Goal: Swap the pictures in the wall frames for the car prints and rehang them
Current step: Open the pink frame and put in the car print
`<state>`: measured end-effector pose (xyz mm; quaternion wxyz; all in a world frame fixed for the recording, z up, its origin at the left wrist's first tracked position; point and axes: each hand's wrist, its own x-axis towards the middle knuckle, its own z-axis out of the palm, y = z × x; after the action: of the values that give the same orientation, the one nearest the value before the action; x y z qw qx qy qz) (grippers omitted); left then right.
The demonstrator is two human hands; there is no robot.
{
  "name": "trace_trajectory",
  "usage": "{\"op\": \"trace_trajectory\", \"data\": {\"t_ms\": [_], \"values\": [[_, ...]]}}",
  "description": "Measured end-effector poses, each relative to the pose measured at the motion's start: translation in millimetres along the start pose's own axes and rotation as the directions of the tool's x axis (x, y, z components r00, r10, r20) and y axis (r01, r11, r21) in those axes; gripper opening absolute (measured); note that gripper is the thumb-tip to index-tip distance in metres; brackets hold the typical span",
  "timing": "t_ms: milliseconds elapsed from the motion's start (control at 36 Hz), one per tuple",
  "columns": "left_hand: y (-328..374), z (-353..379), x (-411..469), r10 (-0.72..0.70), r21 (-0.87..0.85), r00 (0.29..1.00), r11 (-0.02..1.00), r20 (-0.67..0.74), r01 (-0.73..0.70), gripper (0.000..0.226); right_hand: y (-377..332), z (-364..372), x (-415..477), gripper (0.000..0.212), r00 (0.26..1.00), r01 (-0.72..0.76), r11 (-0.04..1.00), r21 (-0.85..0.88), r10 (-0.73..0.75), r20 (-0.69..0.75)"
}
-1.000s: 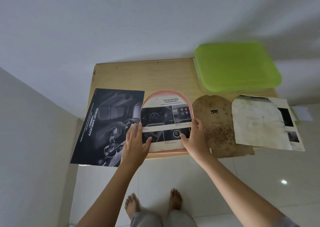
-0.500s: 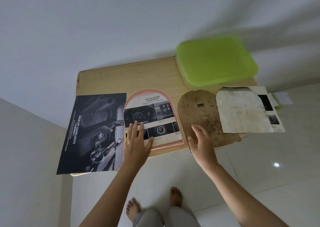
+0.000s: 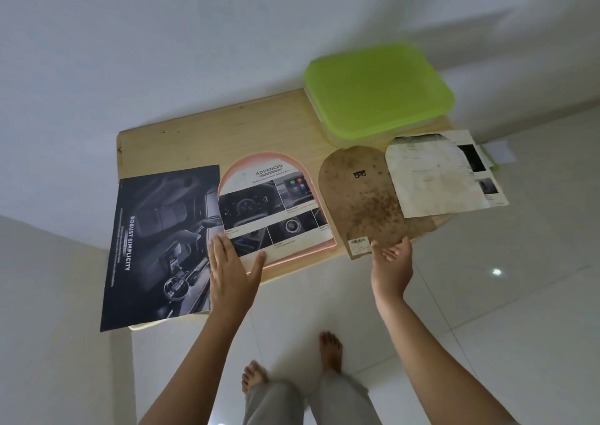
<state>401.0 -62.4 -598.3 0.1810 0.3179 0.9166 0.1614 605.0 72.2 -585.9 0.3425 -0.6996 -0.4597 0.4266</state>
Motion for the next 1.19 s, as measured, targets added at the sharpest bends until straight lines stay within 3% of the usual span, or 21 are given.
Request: {"op": "trace_trajectory", "data": {"t_ms": [583, 833, 1000, 1194], "values": [[-17.7, -4.0, 2.1, 0.121, -0.046, 0.991, 0.992, 0.052, -0.118, 0.087, 30.4, -9.4, -53.6, 0.071, 0.984, -0.058, 0.973, 0.225, 0.094, -0.154], [-18.1, -6.0, 0.8, 0.141, -0.091, 0.989, 0.986, 0.042, -0.137, 0.085, 28.1, -25.2, -70.7, 0.07, 0.952, -0.155, 0.817, 0.555, 0.274, -0.138], [-19.6, -7.4, 1.6, 0.155, -0.088, 0.986, 0.985, 0.053, -0.15, 0.084, 21.3, -40.1, -81.2, 0.067, 0.954, -0.116, 0.761, 0.638, 0.264, -0.14], [-20.0, -8.2, 1.1, 0.156, -0.087, 0.986, 0.985, 0.055, -0.151, 0.084, 8.5, -60.1, -96.1, 0.067, 0.955, -0.042, 0.773, 0.634, 0.217, -0.202]]}}
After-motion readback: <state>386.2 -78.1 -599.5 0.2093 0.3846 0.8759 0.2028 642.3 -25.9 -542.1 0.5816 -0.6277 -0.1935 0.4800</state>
